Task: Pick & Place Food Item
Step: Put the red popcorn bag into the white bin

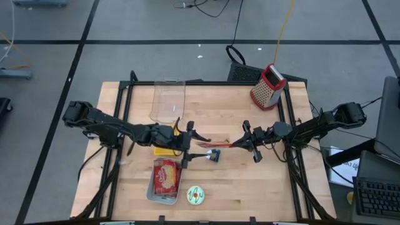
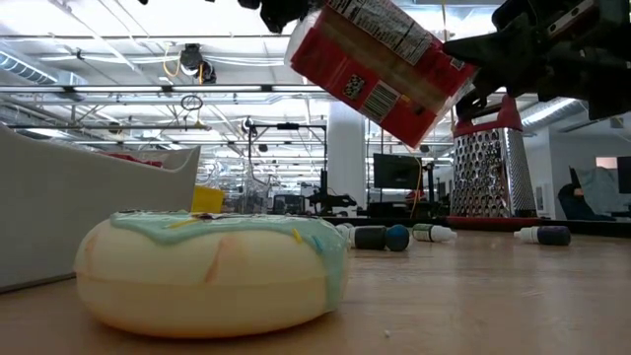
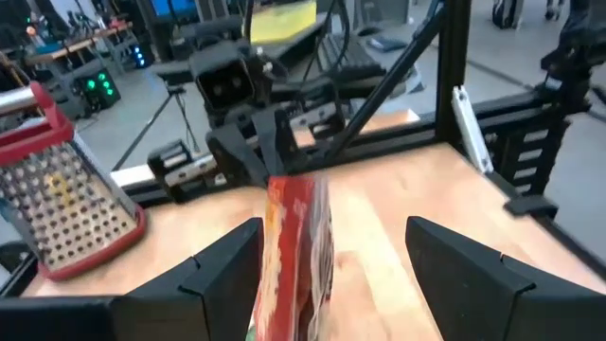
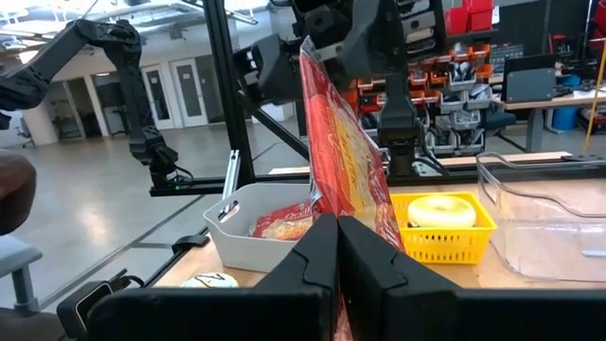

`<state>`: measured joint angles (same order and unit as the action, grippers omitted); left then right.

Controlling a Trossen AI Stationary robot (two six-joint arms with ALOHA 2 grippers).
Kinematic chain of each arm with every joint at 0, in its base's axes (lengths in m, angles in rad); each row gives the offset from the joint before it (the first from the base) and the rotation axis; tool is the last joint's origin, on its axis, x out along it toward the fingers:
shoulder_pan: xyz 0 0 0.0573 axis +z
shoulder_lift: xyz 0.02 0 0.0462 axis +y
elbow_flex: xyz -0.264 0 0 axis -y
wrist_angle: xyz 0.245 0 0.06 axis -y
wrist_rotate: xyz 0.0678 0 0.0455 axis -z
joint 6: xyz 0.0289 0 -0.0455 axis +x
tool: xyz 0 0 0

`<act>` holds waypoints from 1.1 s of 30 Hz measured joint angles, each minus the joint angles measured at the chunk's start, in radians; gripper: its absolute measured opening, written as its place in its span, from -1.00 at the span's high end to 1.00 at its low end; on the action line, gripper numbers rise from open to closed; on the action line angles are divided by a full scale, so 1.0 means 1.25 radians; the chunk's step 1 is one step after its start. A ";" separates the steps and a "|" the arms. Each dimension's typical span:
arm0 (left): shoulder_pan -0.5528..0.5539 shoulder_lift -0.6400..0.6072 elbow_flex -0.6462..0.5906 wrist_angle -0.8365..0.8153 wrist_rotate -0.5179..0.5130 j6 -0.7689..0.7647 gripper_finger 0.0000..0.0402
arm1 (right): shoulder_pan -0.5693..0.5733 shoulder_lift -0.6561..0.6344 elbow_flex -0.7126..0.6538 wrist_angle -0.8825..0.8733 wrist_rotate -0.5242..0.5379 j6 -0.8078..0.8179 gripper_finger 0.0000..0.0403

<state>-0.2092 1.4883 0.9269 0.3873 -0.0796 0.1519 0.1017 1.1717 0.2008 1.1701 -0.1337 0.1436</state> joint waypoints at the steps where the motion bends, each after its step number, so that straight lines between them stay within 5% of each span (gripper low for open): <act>1: 0.000 -0.001 0.000 0.010 0.006 -0.001 -0.28 | 0.000 0.000 0.000 0.001 0.000 0.000 1.00; 9: 0.009 0.006 0.000 0.018 0.018 -0.001 -0.18 | 0.000 0.000 0.000 0.006 0.001 0.001 1.00; 25: 0.029 0.022 0.000 0.029 0.022 0.003 0.76 | 0.000 0.000 0.000 0.006 0.001 0.001 1.00; 33: 0.028 0.008 0.000 0.009 0.005 0.015 0.96 | 0.000 0.000 0.000 0.004 0.005 -0.006 1.00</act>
<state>-0.1740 1.4985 0.9268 0.3987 -0.0736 0.1702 0.1017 1.1717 0.2008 1.1751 -0.1270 0.1366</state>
